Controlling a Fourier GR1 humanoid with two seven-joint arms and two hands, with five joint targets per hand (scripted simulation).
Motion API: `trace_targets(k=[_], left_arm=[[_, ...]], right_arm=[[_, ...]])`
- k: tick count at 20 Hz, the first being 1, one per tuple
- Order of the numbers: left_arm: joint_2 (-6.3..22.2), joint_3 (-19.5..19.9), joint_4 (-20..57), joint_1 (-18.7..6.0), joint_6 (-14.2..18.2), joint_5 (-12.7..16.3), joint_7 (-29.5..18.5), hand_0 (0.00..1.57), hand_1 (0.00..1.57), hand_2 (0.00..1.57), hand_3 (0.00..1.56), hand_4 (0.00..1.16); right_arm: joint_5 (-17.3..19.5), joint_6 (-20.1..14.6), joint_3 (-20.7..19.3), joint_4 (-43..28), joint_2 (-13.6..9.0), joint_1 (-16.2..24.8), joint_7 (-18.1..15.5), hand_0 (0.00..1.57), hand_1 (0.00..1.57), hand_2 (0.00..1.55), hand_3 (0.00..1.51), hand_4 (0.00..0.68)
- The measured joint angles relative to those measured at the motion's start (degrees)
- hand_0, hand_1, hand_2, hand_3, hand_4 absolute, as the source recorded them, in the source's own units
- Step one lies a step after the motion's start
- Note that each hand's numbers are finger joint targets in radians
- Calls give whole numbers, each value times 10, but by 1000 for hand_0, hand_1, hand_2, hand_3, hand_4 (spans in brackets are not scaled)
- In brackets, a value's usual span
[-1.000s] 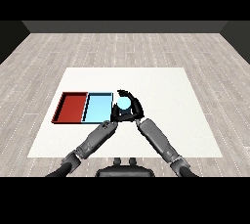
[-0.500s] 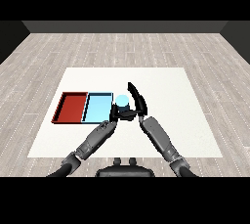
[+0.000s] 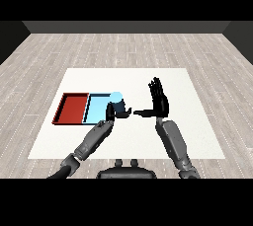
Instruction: Pick the blue can and put it in the blue box
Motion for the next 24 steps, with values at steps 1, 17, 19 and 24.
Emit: trace_targets(k=[1, 17, 19, 24], left_arm=[[6, 5, -4, 2, 3, -3, 1, 1571, 1571, 1571, 1475, 1153], [103, 120, 194, -101, -48, -39, 64, 1571, 1571, 1571, 1491, 1096], [104, 127, 243, -118, -52, -44, 76, 1571, 1571, 1571, 1456, 1023], [98, 140, 359, -151, -60, -54, 105, 1549, 1549, 1424, 1134, 924]], right_arm=[[-8, 8, -9, -18, -7, 16, -3, 0, 0, 0, 0, 0], [-59, 44, -121, -47, -48, 88, -17, 0, 0, 0, 0, 0], [-57, 42, -124, -34, -44, 81, -20, 0, 0, 0, 0, 0], [-56, 48, -129, -5, -42, 73, -25, 0, 0, 0, 0, 0]])
